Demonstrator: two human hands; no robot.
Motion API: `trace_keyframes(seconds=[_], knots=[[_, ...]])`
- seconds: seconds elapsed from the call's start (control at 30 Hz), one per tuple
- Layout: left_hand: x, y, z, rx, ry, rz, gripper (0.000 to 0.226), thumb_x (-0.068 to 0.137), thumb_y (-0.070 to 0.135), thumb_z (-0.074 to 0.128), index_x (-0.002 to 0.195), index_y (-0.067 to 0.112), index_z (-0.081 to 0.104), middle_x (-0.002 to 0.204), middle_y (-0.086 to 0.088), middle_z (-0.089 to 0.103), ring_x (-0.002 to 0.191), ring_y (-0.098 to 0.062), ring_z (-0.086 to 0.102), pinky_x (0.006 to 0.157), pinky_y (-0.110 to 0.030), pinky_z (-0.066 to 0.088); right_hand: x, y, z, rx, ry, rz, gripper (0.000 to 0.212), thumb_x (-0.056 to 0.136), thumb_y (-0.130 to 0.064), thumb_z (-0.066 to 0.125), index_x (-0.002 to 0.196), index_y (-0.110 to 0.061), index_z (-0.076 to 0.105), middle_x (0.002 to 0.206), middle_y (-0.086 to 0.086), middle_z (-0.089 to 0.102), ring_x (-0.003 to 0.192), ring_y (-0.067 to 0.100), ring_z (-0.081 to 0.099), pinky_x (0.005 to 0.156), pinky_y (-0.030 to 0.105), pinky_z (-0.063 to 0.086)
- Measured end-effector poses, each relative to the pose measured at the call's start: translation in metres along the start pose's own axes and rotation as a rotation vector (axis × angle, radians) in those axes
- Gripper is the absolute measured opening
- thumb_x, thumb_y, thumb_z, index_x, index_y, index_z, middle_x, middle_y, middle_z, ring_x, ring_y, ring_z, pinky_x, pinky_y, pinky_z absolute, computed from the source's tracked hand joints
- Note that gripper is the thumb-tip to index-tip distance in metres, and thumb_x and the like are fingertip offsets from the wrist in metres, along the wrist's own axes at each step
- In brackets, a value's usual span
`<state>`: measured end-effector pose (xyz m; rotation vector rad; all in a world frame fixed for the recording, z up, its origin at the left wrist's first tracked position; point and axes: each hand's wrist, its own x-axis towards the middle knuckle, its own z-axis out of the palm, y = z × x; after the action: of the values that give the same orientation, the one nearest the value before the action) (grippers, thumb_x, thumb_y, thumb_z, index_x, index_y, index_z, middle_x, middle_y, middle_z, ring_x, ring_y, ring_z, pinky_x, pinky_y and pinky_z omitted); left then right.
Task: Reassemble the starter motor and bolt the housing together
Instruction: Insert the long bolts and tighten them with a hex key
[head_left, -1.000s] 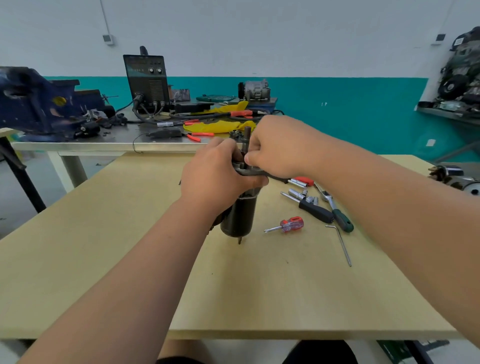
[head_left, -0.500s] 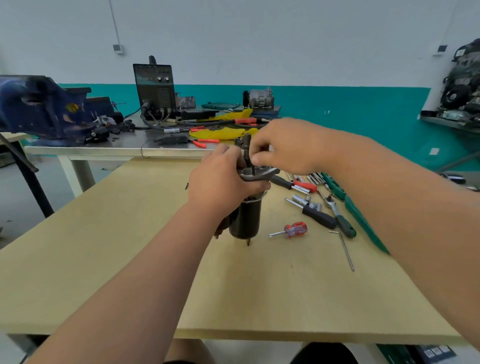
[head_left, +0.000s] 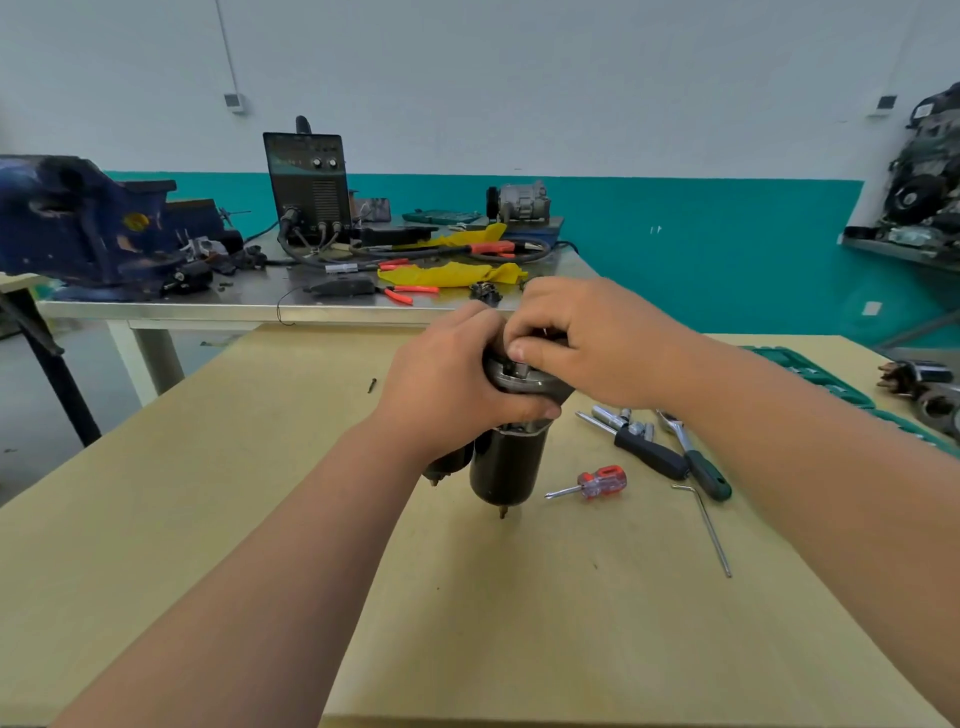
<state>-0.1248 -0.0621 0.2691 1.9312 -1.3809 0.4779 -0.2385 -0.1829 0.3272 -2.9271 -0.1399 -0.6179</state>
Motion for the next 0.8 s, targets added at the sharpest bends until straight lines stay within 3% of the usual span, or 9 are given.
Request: trace_keyframes(seconds=[0.1,0.2,0.4,0.5,0.6,0.7,0.8], knots=[[0.001,0.001,0.001,-0.014,0.007,0.008,0.052,0.053,0.065,0.068,0.082,0.025,0.050,0.084,0.010,0.052,0.073,-0.009,0.051,0.062,-0.034,0.050,-0.007,0.002,0.002,0.019,0.004,0.018,0.011,0.093,-0.023,0.056,0.087,-0.027,0.064,0.088,-0.008,0.050,0.079,0.005,0.047,0.072,0.028,0.038],[0.001,0.002,0.001,-0.029,0.003,0.013,0.051,0.052,0.064,0.069,0.080,0.026,0.049,0.085,0.009,0.053,0.074,-0.009,0.052,0.062,-0.035,0.051,-0.010,0.001,0.002,0.024,0.011,0.028,0.012,0.093,-0.024,0.055,0.084,-0.029,0.062,0.089,-0.007,0.051,0.079,0.004,0.047,0.069,0.026,0.035],[0.001,0.004,0.000,-0.033,-0.008,-0.020,0.054,0.051,0.063,0.070,0.084,0.023,0.053,0.090,0.008,0.054,0.078,-0.011,0.054,0.066,-0.039,0.052,-0.002,-0.004,-0.009,-0.241,-0.087,-0.016,0.021,0.095,-0.030,0.050,0.095,-0.024,0.069,0.093,-0.006,0.055,0.085,0.012,0.049,0.075,0.033,0.042],[0.001,0.005,-0.002,-0.044,-0.039,-0.002,0.063,0.052,0.063,0.070,0.097,0.021,0.061,0.100,0.006,0.056,0.087,-0.012,0.056,0.074,-0.040,0.054,0.004,-0.008,-0.017,-0.318,-0.202,-0.105,0.019,0.096,-0.030,0.048,0.096,-0.028,0.067,0.092,-0.012,0.051,0.084,0.007,0.045,0.070,0.026,0.031],[-0.001,0.006,-0.004,-0.069,-0.050,0.001,0.063,0.052,0.061,0.072,0.097,0.019,0.061,0.102,0.005,0.055,0.088,-0.013,0.055,0.076,-0.040,0.053,0.004,-0.010,-0.021,-0.366,-0.230,-0.152,0.020,0.096,-0.030,0.047,0.098,-0.029,0.067,0.093,-0.014,0.049,0.083,0.004,0.042,0.068,0.022,0.025],[-0.003,0.007,-0.005,-0.064,-0.046,-0.010,0.064,0.052,0.061,0.072,0.098,0.018,0.062,0.104,0.005,0.055,0.090,-0.013,0.055,0.077,-0.040,0.053,0.000,-0.015,-0.017,-0.384,-0.191,-0.121,0.022,0.097,-0.030,0.046,0.099,-0.027,0.067,0.093,-0.010,0.052,0.083,0.007,0.045,0.070,0.024,0.030],[-0.005,0.009,-0.004,-0.057,-0.041,-0.044,0.065,0.051,0.061,0.072,0.099,0.018,0.062,0.105,0.005,0.054,0.091,-0.015,0.055,0.076,-0.042,0.053,0.000,-0.025,-0.014,-0.355,-0.150,-0.004,0.019,0.095,-0.028,0.049,0.090,-0.027,0.068,0.082,-0.007,0.056,0.071,0.008,0.048,0.058,0.022,0.031]])
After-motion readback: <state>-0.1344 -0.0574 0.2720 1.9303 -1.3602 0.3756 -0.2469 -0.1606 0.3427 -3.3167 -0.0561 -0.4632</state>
